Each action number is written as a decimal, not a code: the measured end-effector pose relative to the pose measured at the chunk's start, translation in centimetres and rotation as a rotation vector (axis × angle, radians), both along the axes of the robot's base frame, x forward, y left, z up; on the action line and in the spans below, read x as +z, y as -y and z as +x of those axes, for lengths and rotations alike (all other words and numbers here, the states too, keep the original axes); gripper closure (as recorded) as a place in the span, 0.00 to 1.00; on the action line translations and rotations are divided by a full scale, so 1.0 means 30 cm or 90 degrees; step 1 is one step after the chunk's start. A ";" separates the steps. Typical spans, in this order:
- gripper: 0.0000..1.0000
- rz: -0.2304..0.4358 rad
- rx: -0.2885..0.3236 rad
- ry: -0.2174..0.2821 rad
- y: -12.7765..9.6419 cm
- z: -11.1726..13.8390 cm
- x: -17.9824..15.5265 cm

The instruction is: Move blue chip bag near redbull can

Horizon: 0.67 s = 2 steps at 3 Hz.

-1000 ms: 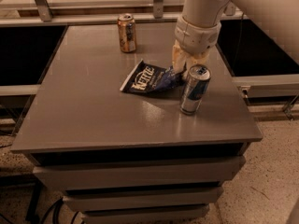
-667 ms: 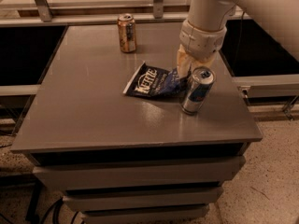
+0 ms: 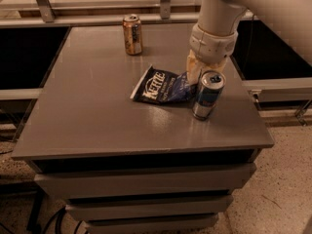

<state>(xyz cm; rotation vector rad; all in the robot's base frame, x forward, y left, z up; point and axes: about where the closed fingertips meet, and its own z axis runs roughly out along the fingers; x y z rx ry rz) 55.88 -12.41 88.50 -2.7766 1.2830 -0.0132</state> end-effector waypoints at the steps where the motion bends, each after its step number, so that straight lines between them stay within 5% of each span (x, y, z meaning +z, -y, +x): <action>1: 0.59 -0.004 0.000 -0.002 0.005 0.011 -0.003; 2: 0.36 -0.006 0.001 -0.002 0.008 0.020 -0.002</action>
Offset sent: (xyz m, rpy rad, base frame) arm -0.0076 -0.0123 0.0001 -0.0462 0.0722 0.0040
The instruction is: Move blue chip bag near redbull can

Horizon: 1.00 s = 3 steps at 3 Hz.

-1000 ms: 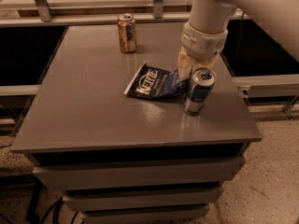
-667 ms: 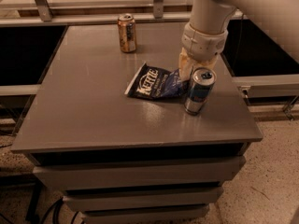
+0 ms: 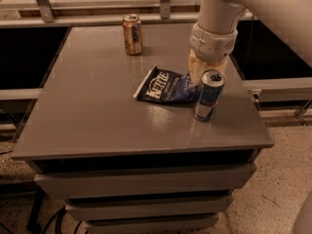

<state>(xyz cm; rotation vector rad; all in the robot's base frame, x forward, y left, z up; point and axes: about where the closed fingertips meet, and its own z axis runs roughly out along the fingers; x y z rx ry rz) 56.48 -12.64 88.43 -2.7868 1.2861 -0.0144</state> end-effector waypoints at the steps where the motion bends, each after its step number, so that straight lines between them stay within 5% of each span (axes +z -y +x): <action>1: 0.13 -0.001 0.000 0.000 0.003 0.007 0.000; 2: 0.00 0.000 0.002 0.000 0.006 0.016 0.001; 3: 0.00 0.006 0.005 0.002 0.012 0.028 0.003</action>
Offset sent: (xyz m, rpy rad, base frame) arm -0.0102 -0.0122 0.0024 -0.0295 0.0685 0.0097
